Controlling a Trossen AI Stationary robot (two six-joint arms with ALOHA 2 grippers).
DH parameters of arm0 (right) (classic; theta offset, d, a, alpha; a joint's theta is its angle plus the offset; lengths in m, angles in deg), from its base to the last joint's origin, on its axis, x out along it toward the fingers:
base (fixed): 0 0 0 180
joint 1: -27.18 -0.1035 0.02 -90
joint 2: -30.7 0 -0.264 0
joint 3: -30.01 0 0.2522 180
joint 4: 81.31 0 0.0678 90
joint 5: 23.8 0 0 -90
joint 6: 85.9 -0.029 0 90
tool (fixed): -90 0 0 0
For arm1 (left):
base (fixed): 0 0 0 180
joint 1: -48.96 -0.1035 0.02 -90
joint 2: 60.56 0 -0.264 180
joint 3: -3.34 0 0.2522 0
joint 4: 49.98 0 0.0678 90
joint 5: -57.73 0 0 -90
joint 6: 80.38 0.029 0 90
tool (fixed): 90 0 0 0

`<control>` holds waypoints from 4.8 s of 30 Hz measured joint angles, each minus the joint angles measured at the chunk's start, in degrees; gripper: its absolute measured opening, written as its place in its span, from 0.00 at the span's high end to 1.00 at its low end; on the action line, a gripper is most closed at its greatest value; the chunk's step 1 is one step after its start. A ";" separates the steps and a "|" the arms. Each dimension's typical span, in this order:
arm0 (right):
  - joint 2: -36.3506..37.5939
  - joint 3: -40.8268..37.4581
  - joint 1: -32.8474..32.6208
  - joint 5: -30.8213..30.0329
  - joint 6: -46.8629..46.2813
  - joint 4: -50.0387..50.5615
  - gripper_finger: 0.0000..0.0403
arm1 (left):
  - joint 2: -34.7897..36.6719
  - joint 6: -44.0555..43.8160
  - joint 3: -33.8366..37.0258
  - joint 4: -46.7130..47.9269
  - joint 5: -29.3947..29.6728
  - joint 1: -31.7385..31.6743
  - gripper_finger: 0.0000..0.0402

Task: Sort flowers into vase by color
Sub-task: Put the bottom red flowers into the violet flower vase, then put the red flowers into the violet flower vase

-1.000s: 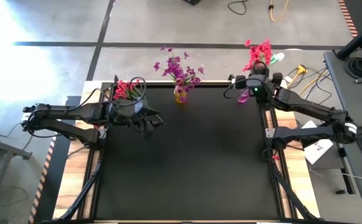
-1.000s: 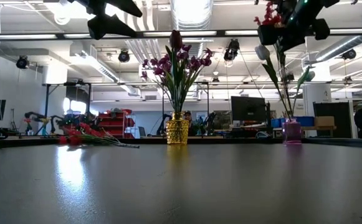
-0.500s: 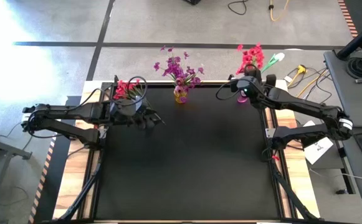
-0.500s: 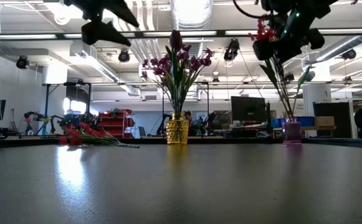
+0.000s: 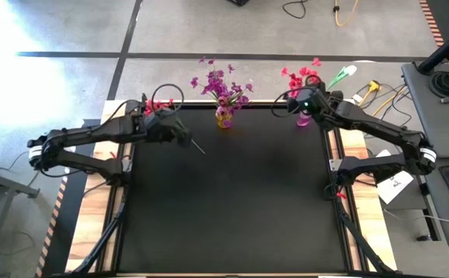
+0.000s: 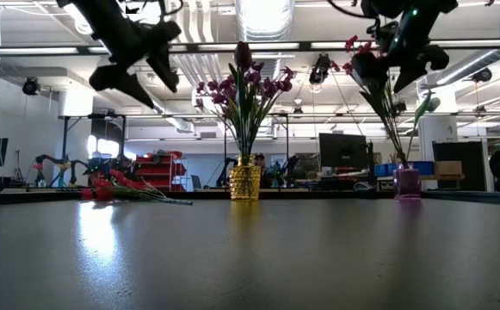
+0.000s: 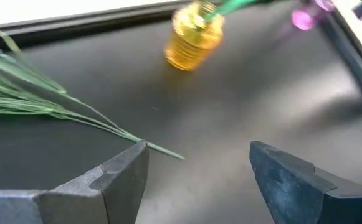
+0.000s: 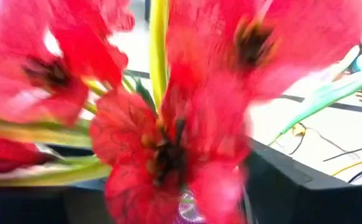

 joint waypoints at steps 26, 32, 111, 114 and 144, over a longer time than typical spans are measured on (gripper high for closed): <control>2.27 21.83 -0.37 9.97 0.39 24.36 0.12 | -15.45 -27.72 9.13 -7.30 12.05 -13.88 0.35; 2.88 22.88 -0.56 12.94 0.18 25.39 0.12 | -20.25 -31.33 9.81 -9.95 7.98 -22.43 0.36; -45.00 49.06 -46.90 15.99 13.57 -32.66 0.13 | 11.61 34.30 5.09 -54.49 -7.12 27.91 1.00; -44.96 50.65 -46.73 17.56 13.73 -31.41 0.13 | 11.18 35.04 4.70 -54.51 -7.16 27.91 1.00; -35.52 51.58 -42.49 4.94 12.62 -10.36 0.96 | 12.06 32.67 -19.22 4.66 0.01 27.71 0.60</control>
